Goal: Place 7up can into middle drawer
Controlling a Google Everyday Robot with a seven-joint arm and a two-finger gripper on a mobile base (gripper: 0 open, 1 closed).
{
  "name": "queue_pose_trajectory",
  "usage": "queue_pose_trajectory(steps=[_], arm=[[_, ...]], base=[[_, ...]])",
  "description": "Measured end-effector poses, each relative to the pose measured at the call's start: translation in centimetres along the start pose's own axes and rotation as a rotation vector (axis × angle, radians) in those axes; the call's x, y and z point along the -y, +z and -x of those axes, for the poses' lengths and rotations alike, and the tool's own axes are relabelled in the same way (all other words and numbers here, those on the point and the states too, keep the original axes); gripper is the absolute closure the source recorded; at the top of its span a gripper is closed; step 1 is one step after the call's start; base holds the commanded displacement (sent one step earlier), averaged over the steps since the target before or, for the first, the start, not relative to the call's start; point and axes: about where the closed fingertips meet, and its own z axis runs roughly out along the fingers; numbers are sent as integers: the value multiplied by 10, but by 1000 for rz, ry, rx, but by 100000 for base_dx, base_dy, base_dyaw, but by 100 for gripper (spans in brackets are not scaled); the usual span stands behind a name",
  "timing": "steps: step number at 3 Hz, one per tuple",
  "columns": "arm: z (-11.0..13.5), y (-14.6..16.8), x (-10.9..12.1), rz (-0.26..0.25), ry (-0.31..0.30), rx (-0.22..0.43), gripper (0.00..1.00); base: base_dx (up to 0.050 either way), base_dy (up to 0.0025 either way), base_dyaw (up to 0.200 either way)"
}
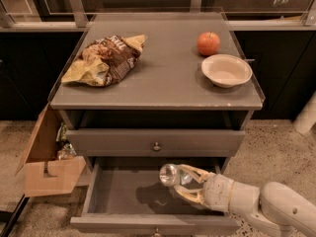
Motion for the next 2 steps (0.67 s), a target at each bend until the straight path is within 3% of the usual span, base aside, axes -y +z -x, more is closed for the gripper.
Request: queue_pose_trajectory(steps=[2], arm=[[-89, -3, -3, -97, 94, 59, 100]], base=[[0, 0, 0]])
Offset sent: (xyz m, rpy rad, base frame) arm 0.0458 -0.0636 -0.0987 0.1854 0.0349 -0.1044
